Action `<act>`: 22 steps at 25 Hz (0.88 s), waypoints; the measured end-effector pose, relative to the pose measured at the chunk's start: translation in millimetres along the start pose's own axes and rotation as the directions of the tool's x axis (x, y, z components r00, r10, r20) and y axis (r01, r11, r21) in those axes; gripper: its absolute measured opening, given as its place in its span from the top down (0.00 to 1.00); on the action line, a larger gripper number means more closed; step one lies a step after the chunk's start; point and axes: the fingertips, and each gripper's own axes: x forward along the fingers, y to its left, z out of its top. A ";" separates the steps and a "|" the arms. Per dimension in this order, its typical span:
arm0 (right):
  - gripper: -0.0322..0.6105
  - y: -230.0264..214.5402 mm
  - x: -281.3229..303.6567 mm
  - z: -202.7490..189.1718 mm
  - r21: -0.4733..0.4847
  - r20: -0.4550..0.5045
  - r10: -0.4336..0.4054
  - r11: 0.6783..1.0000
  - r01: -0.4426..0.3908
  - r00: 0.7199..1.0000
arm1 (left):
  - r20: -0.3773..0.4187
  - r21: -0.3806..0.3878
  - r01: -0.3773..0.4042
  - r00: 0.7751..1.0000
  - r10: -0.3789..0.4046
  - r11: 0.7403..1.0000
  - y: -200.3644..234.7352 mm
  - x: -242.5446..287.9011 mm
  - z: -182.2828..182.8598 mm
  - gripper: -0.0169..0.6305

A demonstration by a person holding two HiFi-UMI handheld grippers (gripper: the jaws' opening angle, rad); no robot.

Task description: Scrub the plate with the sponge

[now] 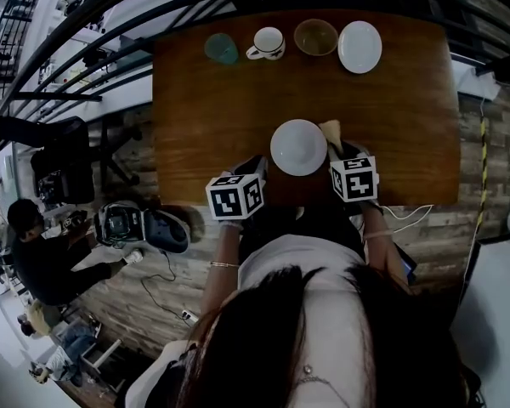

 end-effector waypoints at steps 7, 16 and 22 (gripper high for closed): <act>0.79 10.3 7.8 2.3 0.001 -0.019 -0.027 1.000 0.027 0.999 | -0.061 0.020 0.047 0.997 -0.046 0.999 9.3 12.8 -8.2 0.95; 0.79 17.3 13.5 2.7 0.029 -0.033 -0.062 0.998 0.063 0.998 | -0.135 0.046 0.104 0.986 -0.097 0.993 12.7 24.9 -18.4 0.93; 0.79 18.1 20.4 3.9 0.031 -0.058 -0.077 0.996 0.079 0.995 | -0.185 0.048 0.136 0.975 -0.125 0.990 12.8 38.1 -26.1 0.90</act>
